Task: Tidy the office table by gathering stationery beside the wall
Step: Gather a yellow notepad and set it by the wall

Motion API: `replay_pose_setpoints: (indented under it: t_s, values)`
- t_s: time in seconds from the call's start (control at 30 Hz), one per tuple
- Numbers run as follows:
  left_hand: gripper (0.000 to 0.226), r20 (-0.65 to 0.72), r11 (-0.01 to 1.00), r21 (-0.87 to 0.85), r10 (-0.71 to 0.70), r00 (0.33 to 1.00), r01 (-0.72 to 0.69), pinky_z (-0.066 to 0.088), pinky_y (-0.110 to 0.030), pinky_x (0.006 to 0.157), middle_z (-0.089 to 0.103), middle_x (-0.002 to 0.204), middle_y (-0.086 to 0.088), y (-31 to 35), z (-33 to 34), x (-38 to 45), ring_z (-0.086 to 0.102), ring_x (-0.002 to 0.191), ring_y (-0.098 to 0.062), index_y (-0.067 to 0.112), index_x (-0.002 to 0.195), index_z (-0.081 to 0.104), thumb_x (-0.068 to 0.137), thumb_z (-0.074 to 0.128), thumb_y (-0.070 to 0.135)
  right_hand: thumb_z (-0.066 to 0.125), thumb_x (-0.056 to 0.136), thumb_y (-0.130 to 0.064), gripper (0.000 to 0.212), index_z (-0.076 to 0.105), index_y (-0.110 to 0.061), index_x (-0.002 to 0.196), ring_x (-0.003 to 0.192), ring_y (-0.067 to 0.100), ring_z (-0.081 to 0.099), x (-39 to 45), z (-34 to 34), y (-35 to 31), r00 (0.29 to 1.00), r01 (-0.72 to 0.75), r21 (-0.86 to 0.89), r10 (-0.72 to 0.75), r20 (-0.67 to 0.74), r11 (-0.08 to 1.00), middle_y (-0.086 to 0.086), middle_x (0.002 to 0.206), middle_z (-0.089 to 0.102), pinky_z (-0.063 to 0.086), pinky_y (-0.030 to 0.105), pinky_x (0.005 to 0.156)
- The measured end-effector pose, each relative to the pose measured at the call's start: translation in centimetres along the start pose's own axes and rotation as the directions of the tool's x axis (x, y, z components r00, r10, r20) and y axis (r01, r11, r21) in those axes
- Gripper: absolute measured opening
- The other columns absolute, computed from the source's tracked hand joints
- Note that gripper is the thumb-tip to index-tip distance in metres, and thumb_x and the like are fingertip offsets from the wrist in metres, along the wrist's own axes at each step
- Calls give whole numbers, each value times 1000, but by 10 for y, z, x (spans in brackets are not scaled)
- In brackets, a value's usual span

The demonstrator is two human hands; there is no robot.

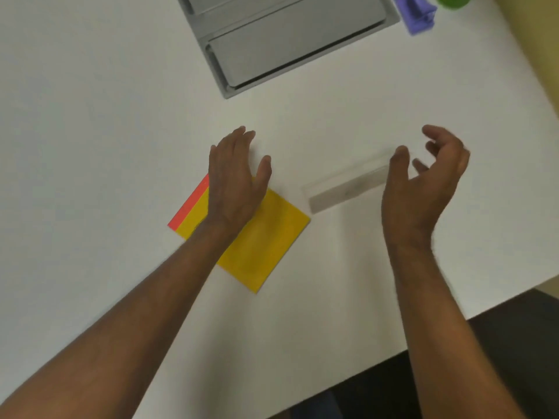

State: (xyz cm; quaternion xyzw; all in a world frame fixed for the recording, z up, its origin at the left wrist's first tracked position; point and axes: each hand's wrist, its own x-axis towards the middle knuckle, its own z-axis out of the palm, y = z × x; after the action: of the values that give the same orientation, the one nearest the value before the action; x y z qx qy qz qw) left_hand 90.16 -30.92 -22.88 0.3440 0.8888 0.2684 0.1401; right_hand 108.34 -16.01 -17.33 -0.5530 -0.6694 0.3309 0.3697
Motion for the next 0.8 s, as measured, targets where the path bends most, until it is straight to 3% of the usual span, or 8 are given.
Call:
replay_pose_setpoints:
  t_s: [0.2, 0.37, 0.47, 0.53, 0.63, 0.8]
  values:
    - [54, 37, 984, 0, -176, 984, 176, 26, -53, 119, 44, 153, -12, -53, -20, -59, 37, 143, -32, 8, 147, 42, 101, 52, 34, 62, 93, -6, 42, 50, -9, 133, 121, 16, 52, -121, 9, -5, 985, -67, 45, 59, 163, 997, -5, 128, 46, 53, 35, 96]
    - [59, 67, 954, 85, -293, 954, 288, 35, -56, 112, 47, 146, -13, -85, -33, -80, 43, 136, -34, 10, 143, 42, 96, 55, 43, 68, 94, -16, 55, 42, -16, 142, 131, 19, 45, -191, 24, 1, 877, -93, -141, 148, 457, 986, 0, 142, 42, 49, 42, 106]
    - [70, 81, 944, 151, -309, 948, 295, 37, -56, 111, 40, 152, -10, -94, -36, -87, 37, 139, -32, 14, 149, 36, 93, 59, 49, 68, 94, -25, 65, 35, -20, 150, 145, 23, 30, -213, 33, 3, 768, 10, -293, 181, 614, 956, 1, 158, 29, 37, 35, 113]
    - [72, 95, 937, 182, -320, 943, 299, 37, -55, 106, 39, 150, -10, -97, -37, -86, 37, 137, -32, 17, 150, 35, 92, 59, 53, 65, 96, -32, 66, 33, -19, 153, 150, 23, 20, -221, 36, 4, 709, 134, -395, 190, 679, 909, 2, 165, 20, 37, 37, 114]
    - [72, 120, 929, 205, -335, 934, 307, 39, -54, 103, 41, 145, -10, -100, -38, -81, 39, 132, -32, 20, 149, 37, 91, 59, 56, 59, 98, -39, 67, 31, -19, 155, 153, 27, 16, -226, 38, 5, 673, 296, -506, 199, 712, 810, 5, 168, 14, 42, 41, 112]
    - [53, 142, 878, 2, -474, 869, 479, 43, -50, 102, 53, 133, -7, -104, -48, -62, 47, 128, -29, 28, 139, 54, 91, 65, 49, 60, 98, -43, 67, 31, -22, 154, 150, 27, 21, -222, 38, 5, 654, 342, -547, 224, 722, 764, 5, 166, 18, 46, 43, 108]
